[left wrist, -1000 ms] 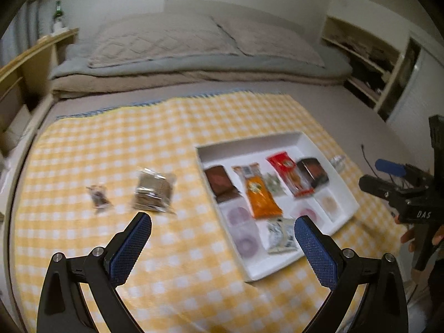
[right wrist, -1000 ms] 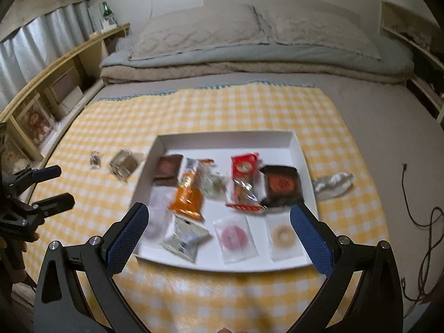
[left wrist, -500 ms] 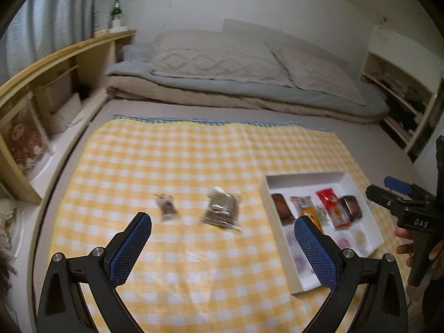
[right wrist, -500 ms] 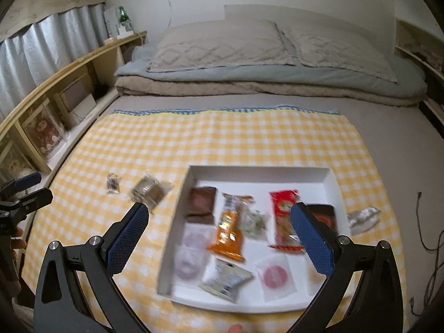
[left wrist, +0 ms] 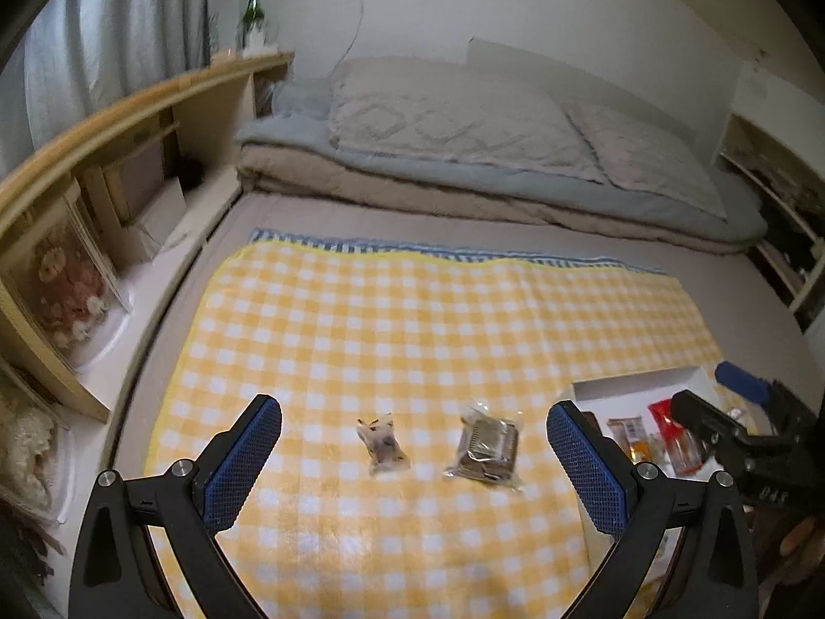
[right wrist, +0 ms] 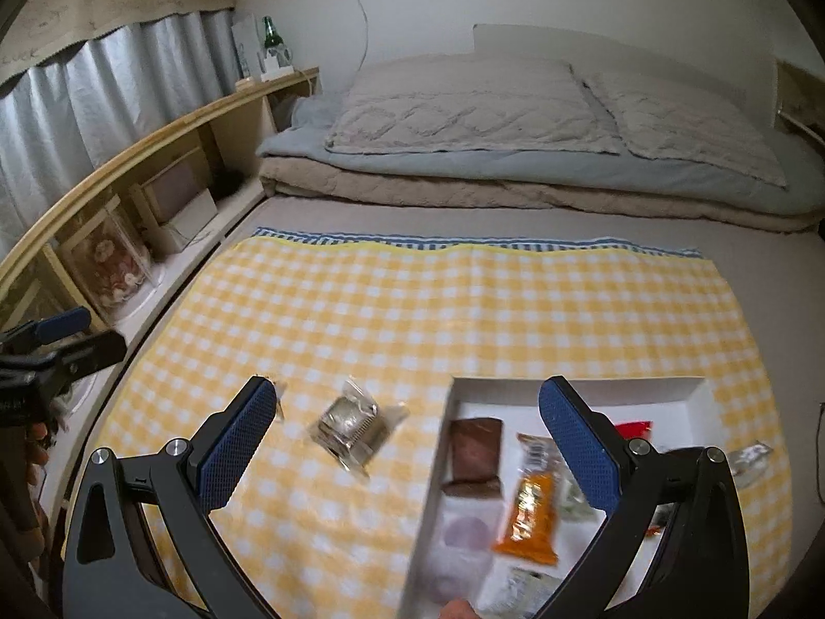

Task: Organize snacks
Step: 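Grasp the small brown-print clear packet with the left gripper while the right grasps the silver-foil square packet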

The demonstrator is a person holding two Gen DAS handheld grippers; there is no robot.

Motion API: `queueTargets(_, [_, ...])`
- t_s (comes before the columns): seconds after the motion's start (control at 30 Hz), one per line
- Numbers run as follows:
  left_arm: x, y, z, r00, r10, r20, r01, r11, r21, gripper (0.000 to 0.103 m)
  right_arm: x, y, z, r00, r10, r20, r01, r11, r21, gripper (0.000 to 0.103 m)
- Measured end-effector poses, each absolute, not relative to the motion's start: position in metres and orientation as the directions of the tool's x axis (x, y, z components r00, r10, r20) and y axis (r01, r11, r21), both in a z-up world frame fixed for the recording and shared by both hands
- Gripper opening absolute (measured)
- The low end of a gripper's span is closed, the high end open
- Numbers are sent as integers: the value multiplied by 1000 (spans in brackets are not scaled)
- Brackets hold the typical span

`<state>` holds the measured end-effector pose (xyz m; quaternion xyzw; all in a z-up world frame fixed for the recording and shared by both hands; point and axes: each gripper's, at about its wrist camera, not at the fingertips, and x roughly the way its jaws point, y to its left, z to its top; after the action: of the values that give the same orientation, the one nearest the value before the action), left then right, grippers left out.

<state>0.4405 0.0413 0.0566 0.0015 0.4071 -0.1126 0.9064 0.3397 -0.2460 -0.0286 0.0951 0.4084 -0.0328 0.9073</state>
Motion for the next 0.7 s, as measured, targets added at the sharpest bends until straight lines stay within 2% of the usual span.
queueTargets(0.1, [471, 42, 35, 608, -201, -768, 193, 976, -103, 103, 357, -239, -44, 640, 15, -768, 160, 975, 153, 103])
queueTargets(0.2, [502, 41, 10, 574, -196, -795, 182, 977, -109, 103, 373, -234, -62, 597, 73, -799, 154, 967, 204, 103])
queueTargets(0.37, [556, 42, -42, 462, -212, -861, 126, 977, -173, 103, 384, -226, -81, 536, 110, -837, 164, 959, 231, 103])
queueTargets(0.6, [601, 38, -91, 367, -127, -922, 21, 992, -128, 102, 394, -225, -103, 452, 118, -884, 252, 934, 253, 103])
queueTargets(0.63, [604, 35, -95, 366, -120, -923, 23, 992, -120, 99, 397, -225, -109, 430, 125, -894, 283, 922, 265, 102])
queueTargets(0.7, [609, 32, -102, 361, -102, -927, 35, 995, -96, 91, 402, -224, -122, 388, 157, -908, 338, 893, 298, 94])
